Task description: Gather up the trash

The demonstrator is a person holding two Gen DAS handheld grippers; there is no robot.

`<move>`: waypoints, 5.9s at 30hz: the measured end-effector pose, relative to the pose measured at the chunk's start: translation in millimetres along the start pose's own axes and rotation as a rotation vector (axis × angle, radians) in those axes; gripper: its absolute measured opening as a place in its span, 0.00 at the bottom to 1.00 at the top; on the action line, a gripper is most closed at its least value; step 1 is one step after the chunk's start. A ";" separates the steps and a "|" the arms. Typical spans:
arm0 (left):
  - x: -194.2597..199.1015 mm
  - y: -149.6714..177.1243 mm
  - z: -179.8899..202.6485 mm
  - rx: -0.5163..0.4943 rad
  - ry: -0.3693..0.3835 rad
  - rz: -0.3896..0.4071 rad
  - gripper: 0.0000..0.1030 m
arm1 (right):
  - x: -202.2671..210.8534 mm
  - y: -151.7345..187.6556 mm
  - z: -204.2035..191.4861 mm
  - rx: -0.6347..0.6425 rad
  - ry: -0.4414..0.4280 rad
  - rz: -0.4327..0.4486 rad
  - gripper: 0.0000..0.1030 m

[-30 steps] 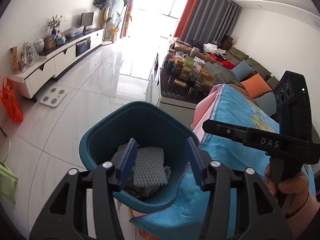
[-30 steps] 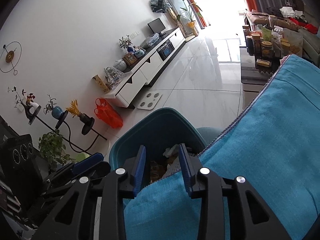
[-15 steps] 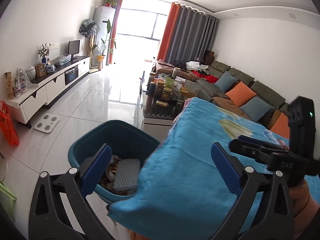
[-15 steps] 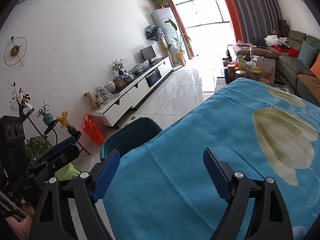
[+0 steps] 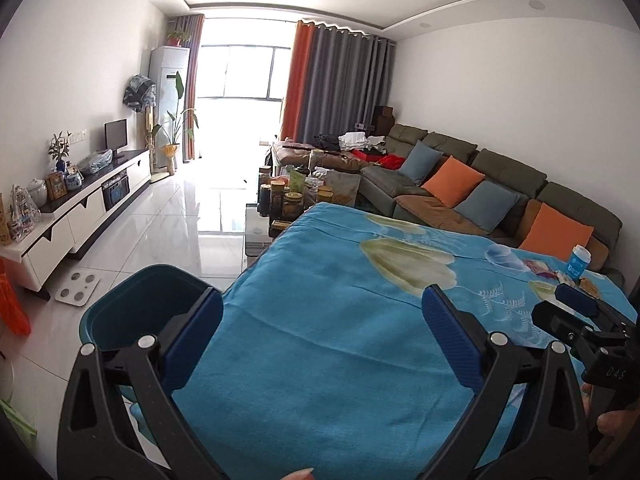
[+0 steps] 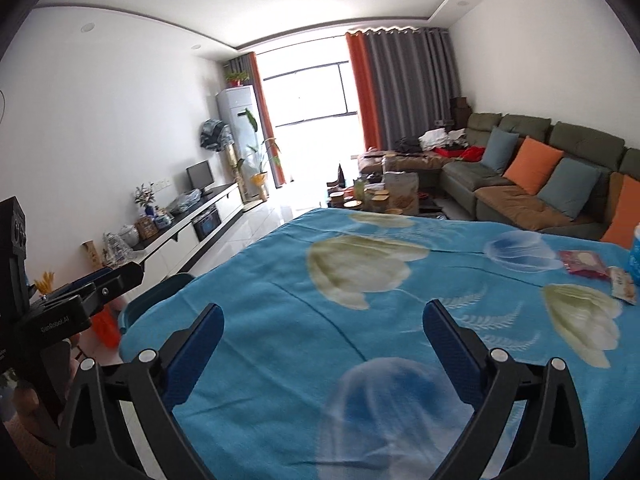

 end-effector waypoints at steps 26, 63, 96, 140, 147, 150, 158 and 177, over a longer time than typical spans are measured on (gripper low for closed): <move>5.6 9.2 87.9 -0.147 0.068 0.184 0.95 | 76.5 13.6 46.5 0.000 0.260 0.193 0.93; 14.9 13.7 94.3 -0.132 0.098 0.249 0.95 | 91.1 12.0 47.7 -0.026 0.289 0.225 0.93; 15.2 14.1 94.8 -0.135 0.099 0.253 0.95 | 93.1 10.0 50.0 -0.029 0.298 0.227 0.93; 12.6 19.4 87.6 -0.128 0.090 0.231 0.95 | 97.2 10.4 38.3 -0.026 0.296 0.242 0.93; 13.2 19.6 87.5 -0.129 0.089 0.232 0.95 | 96.2 10.3 37.5 -0.025 0.296 0.239 0.93; 13.3 19.4 87.2 -0.129 0.089 0.232 0.95 | 95.7 10.3 36.9 -0.025 0.297 0.241 0.93; 13.5 19.1 86.6 -0.129 0.089 0.227 0.95 | 95.3 11.6 35.9 -0.024 0.298 0.241 0.93; 11.5 19.4 83.4 -0.129 0.085 0.216 0.95 | 95.7 12.9 35.6 -0.027 0.298 0.240 0.93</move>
Point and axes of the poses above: each gripper's, at about its wrist camera, not at the fingertips, and x roughly against the way its jaws point, z to its right, y to its underside, the point moved 5 cm from there along -x, roughly the way its jaws point
